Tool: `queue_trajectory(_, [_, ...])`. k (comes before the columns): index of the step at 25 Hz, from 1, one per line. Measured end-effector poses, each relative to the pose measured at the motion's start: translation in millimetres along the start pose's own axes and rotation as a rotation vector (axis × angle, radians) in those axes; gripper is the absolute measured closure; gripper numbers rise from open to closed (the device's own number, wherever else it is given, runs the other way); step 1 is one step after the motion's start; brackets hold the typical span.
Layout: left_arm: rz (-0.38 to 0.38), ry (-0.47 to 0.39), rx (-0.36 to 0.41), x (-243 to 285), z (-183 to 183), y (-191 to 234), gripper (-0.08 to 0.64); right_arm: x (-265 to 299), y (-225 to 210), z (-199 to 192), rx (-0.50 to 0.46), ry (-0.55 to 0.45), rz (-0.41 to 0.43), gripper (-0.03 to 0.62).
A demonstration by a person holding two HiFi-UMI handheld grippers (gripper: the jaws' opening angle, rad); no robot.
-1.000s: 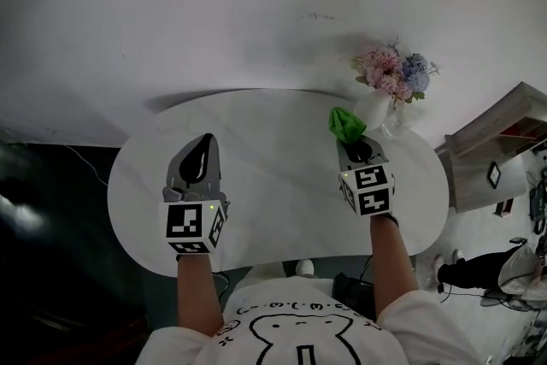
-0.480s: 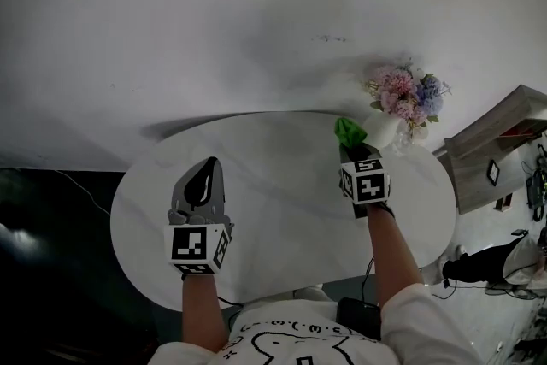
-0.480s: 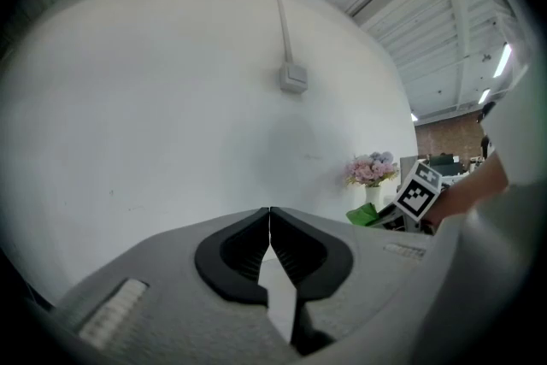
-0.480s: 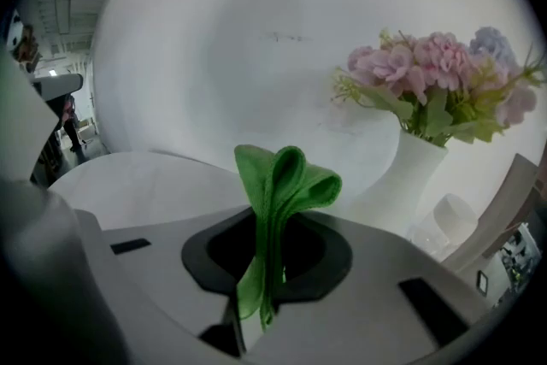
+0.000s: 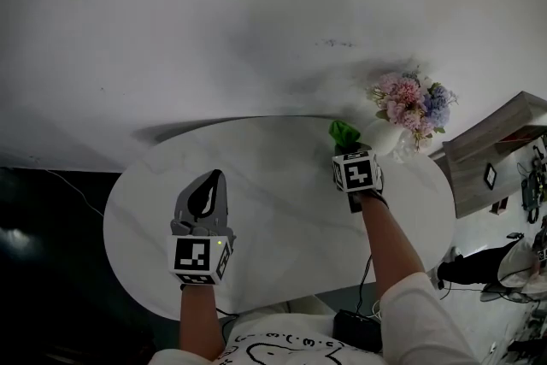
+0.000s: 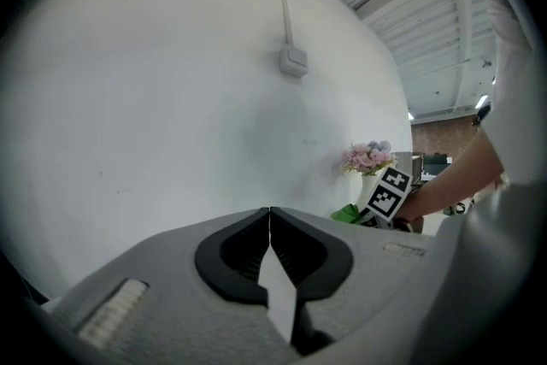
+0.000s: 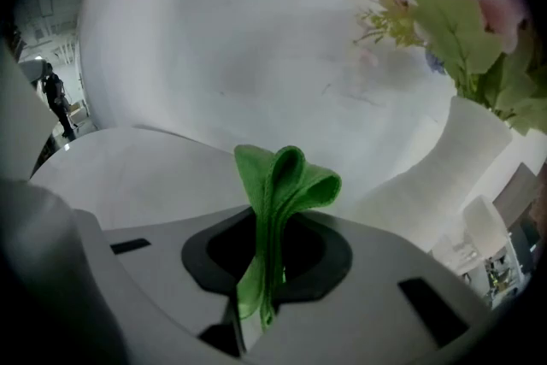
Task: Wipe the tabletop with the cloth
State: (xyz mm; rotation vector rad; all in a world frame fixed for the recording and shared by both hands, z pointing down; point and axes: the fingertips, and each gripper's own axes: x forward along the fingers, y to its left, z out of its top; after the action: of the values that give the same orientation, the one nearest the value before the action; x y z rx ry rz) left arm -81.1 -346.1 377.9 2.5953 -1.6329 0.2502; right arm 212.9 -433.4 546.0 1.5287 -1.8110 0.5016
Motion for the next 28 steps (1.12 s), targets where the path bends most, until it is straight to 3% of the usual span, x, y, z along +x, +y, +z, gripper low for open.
queue_trajectory(5, [0.033, 0.022, -0.001, -0.3, -5.0, -2.0, 0.541, 20.6, -5.8, -2.5, -0.004, 0.072, -0.013, 0.545])
queue_trajectory(12, [0.099, 0.048, 0.008, -2.7, -7.6, -2.4, 0.541, 50.2, -6.6, -11.0, 0.041, 0.135, 0.040, 0.545])
queue_trajectory(18, [0.151, 0.063, 0.021, -6.4, -6.3, -1.8, 0.541, 62.2, -6.4, -12.5, 0.090, 0.151, 0.065, 0.545])
queue_trajectory(23, [0.178, 0.083, 0.031, -7.9, -9.3, -5.9, 0.541, 64.9, -7.0, -12.9, 0.204, 0.159, 0.094, 0.546])
queue_trajectory(28, [0.183, 0.096, 0.041, -8.7, -10.9, -11.9, 0.541, 65.8, -4.0, -11.4, 0.216, 0.164, 0.107, 0.548])
